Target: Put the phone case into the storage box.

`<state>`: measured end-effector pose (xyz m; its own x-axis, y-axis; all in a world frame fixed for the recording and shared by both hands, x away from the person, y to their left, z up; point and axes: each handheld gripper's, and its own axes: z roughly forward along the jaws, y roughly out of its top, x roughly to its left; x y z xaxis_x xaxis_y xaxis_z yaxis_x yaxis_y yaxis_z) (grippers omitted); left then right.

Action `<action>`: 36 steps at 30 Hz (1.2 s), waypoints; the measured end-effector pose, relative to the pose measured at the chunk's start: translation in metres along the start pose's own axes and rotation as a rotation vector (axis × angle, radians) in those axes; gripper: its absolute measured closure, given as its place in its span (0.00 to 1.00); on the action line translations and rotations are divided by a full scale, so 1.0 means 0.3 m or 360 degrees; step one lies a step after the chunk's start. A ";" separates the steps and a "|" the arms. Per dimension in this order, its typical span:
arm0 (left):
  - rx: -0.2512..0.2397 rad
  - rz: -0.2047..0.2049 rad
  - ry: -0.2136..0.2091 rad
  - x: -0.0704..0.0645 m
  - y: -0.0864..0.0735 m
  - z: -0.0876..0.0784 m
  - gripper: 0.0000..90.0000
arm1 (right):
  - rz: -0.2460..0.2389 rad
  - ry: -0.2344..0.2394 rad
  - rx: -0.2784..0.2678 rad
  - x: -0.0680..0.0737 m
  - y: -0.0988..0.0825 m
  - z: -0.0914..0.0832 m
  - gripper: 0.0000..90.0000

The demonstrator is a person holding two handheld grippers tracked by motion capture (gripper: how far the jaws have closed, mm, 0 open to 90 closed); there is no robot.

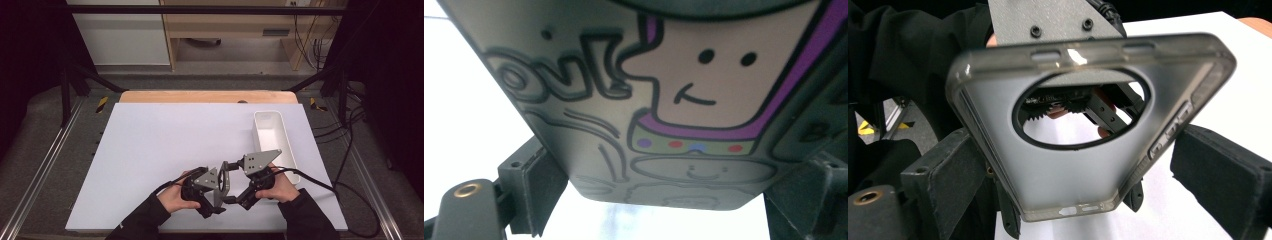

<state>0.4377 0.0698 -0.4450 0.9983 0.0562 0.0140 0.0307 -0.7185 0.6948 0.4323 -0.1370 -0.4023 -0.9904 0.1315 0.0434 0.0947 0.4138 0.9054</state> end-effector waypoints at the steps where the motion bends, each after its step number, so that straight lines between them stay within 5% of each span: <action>1: 0.0006 0.0003 -0.0002 0.000 0.000 0.001 0.13 | 0.0000 0.0002 -0.0001 0.000 0.000 0.000 0.10; 36: 0.0026 0.0023 -0.0012 -0.005 0.001 0.002 0.13 | -0.0023 0.0073 0.0008 -0.012 0.000 0.003 0.13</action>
<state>0.4362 0.0691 -0.4452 0.9990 0.0407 0.0188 0.0169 -0.7303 0.6829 0.4360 -0.1368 -0.4028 -0.9952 0.0838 0.0498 0.0806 0.4201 0.9039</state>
